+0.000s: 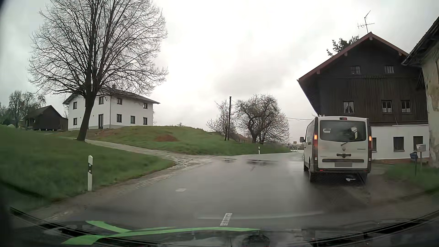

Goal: Follow the waypoints while adhering to traffic rules and regulations

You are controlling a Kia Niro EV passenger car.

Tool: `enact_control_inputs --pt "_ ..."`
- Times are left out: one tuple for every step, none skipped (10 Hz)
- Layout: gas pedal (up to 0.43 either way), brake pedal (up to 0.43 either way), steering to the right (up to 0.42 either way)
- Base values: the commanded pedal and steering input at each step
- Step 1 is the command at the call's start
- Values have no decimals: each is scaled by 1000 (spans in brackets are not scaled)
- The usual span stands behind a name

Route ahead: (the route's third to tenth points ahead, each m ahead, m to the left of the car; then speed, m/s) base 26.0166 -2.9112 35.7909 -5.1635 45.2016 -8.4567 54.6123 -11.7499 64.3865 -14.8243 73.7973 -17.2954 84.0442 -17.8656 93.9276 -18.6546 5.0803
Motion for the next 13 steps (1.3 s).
enact_control_inputs --pt "311 0 -1" --pt "311 0 2" --pt "311 0 3" --pt "311 0 3" --pt "311 0 4" --pt "311 0 5" --pt "311 0 7" --pt "311 0 14" --pt "299 0 24" --pt "299 0 34" --pt "299 0 45" --pt "299 0 54" --pt "299 0 59"
